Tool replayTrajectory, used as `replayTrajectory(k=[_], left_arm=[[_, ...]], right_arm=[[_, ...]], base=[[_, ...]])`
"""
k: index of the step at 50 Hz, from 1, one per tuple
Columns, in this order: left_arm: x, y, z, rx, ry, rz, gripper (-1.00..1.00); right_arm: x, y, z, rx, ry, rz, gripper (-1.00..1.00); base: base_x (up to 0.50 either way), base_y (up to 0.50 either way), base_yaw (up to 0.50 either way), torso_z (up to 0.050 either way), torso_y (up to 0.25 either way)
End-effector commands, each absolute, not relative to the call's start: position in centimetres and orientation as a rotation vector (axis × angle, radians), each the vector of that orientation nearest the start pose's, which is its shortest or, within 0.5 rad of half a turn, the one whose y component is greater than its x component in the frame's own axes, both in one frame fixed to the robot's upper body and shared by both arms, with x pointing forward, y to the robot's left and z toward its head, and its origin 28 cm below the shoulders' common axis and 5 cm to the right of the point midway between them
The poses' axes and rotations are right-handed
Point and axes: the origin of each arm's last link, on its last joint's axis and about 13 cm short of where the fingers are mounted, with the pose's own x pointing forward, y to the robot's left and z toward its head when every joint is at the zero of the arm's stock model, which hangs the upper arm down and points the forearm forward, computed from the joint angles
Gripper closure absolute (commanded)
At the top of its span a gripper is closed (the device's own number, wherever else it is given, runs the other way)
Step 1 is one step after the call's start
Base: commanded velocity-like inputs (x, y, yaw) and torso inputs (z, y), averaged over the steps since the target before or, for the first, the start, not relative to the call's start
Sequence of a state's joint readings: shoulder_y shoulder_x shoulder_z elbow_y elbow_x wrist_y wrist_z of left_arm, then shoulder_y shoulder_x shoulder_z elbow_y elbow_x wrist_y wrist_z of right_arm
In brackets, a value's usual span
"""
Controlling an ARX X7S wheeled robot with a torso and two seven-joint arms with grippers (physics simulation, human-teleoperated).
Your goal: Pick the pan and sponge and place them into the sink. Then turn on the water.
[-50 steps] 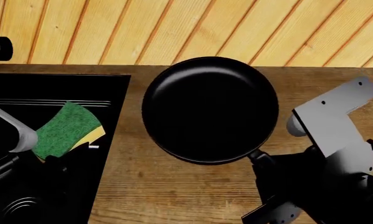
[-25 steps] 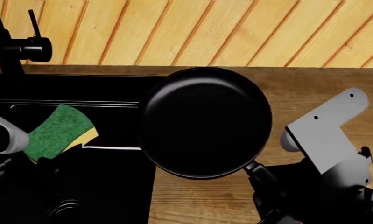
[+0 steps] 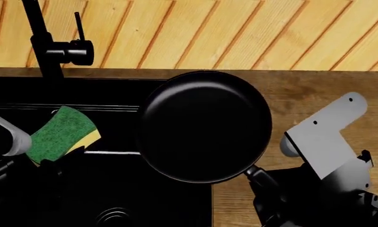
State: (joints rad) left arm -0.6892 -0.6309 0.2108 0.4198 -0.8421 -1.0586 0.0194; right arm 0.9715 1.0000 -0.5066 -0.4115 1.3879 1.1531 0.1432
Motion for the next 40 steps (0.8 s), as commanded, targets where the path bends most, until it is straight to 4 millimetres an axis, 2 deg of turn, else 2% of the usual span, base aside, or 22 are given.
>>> replayTrajectory(k=[1, 12, 16, 27, 33, 37, 40], left_arm=[[26.6, 26.4, 20.0, 0.163, 0.194, -0.486, 1.0], [26.6, 26.3, 19.9, 0.163, 0.195, -0.486, 1.0], [26.3, 27.1, 20.0, 0.159, 0.195, -0.487, 1.0], [26.3, 27.5, 20.1, 0.161, 0.194, -0.485, 1.0], [26.6, 26.6, 19.9, 0.163, 0.196, -0.487, 1.0], [26.5, 27.0, 20.0, 0.162, 0.195, -0.486, 1.0], [26.8, 25.9, 19.8, 0.163, 0.196, -0.486, 1.0]], right_arm=[[23.6, -19.2, 24.7, -0.301, 0.403, 0.548, 1.0], [23.5, -19.2, 24.6, -0.301, 0.403, 0.554, 1.0], [23.7, -19.0, 24.5, -0.303, 0.405, 0.566, 1.0], [23.8, -18.9, 24.4, -0.312, 0.409, 0.58, 1.0], [23.8, -19.0, 24.4, -0.313, 0.412, 0.576, 1.0], [23.9, -18.9, 24.5, -0.313, 0.409, 0.576, 1.0], [24.0, -18.9, 24.3, -0.309, 0.412, 0.576, 1.0]], base=[[0.05, 0.28, 0.0, 0.0, 0.0], [0.04, 0.28, 0.0, 0.001, 0.002], [0.07, 0.28, 0.0, 0.0, 0.0], [0.1, 0.31, 0.0, 0.001, 0.002], [0.1, 0.45, 0.0, 0.0, 0.002], [0.1, 0.49, 0.0, 0.0, 0.003], [0.1, 0.48, 0.0, 0.0, 0.0]])
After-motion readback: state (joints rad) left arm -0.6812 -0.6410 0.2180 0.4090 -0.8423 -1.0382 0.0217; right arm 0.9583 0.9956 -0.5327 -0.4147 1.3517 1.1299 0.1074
